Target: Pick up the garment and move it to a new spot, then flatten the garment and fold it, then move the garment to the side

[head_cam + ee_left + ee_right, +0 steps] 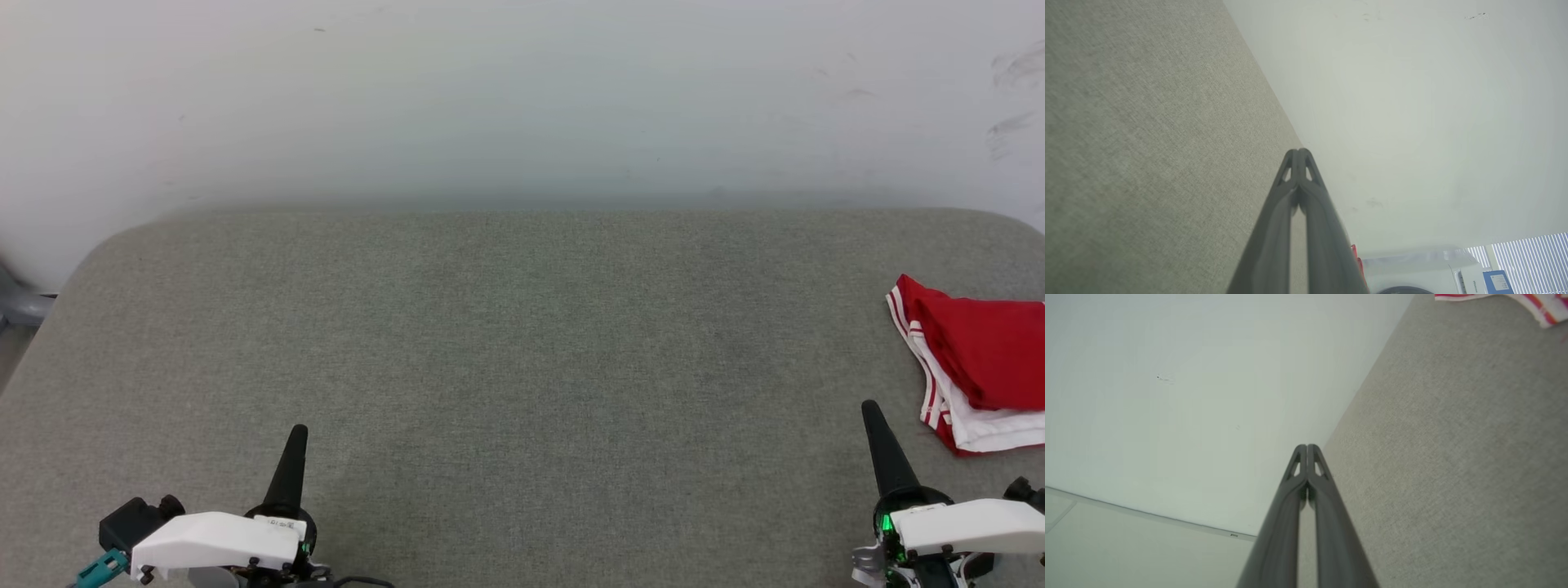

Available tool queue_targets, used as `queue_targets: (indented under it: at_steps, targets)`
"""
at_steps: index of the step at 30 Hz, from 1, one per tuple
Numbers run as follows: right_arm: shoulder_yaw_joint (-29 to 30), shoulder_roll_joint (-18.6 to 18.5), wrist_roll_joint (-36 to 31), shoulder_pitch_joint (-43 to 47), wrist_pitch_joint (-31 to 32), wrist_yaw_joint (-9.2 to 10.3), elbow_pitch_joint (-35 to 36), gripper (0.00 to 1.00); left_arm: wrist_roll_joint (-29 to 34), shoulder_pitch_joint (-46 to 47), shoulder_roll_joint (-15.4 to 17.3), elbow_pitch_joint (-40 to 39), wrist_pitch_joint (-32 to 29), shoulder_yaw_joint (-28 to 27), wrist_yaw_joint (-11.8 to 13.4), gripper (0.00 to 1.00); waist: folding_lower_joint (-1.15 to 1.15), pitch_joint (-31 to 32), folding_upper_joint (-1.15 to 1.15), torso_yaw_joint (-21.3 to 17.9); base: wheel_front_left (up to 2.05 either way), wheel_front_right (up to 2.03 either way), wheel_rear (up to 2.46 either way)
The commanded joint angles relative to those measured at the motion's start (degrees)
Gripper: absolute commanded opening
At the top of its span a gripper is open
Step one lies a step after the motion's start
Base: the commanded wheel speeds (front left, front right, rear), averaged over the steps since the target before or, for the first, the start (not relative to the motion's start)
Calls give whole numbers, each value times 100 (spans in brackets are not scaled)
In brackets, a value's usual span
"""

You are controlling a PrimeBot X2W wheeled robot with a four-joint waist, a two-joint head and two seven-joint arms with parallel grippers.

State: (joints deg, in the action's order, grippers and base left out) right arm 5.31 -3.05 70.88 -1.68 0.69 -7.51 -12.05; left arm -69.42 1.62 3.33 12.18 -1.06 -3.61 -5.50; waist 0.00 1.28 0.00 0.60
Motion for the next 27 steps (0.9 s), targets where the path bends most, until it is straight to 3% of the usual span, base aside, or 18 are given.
queue_targets:
  at_steps: [1,27]
  targets:
    - [16,-12,105,-146,39,2,16,0,-89,141,5,-29,-22,-19,-20,0,0,-2,0,-1,0,0,0]
    - [74,-4,1350,-353,368,2,-117,0,-1419,364,-27,106,-351,-194,-140,0,0,-81,0,-34,0,0,0]
